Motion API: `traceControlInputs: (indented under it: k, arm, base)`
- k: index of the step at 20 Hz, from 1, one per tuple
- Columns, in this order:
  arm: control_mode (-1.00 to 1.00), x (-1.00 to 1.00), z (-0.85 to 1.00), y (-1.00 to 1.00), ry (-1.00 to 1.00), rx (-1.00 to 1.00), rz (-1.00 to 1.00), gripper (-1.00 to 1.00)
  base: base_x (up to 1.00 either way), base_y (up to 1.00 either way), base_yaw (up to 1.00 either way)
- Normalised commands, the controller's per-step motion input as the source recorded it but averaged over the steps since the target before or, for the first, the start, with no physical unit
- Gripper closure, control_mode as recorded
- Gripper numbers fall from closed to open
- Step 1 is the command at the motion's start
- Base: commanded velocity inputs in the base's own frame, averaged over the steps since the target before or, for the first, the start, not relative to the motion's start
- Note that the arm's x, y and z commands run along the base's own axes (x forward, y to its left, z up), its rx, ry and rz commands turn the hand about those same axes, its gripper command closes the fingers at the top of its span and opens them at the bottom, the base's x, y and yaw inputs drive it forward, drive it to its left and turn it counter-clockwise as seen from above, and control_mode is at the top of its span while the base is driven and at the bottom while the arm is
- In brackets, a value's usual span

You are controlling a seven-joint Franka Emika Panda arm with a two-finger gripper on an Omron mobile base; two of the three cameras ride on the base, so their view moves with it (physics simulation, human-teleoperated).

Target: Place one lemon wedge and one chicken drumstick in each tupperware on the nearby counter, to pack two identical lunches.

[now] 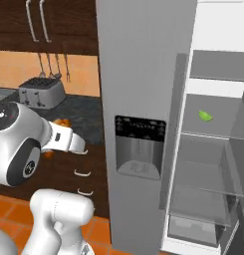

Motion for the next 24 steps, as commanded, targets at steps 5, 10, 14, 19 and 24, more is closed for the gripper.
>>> traceControlInputs:
  k: [5, 10, 14, 19, 24]
  arm:
    - [1.00, 0.00, 0.00, 0.00, 0.00, 0.00, 0.00, 1.00]
    - [1.00, 0.00, 0.00, 0.00, 0.00, 0.00, 0.00, 1.00]
    - [1.00, 0.00, 0.00, 0.00, 0.00, 0.00, 0.00, 1.00]
    - [1.00, 0.00, 0.00, 0.00, 0.00, 0.00, 0.00, 1.00]
    - [1.00, 0.00, 0.00, 0.00, 0.00, 0.00, 0.00, 1.00]
  base:
    - [0.22, 1.00, 0.00]
    - [0.69, 1.00, -0.02]
    - [0.81, 1.00, -0.04]
    - [0.59, 1.00, -0.02]
    - [0.61, 1.00, -0.01]
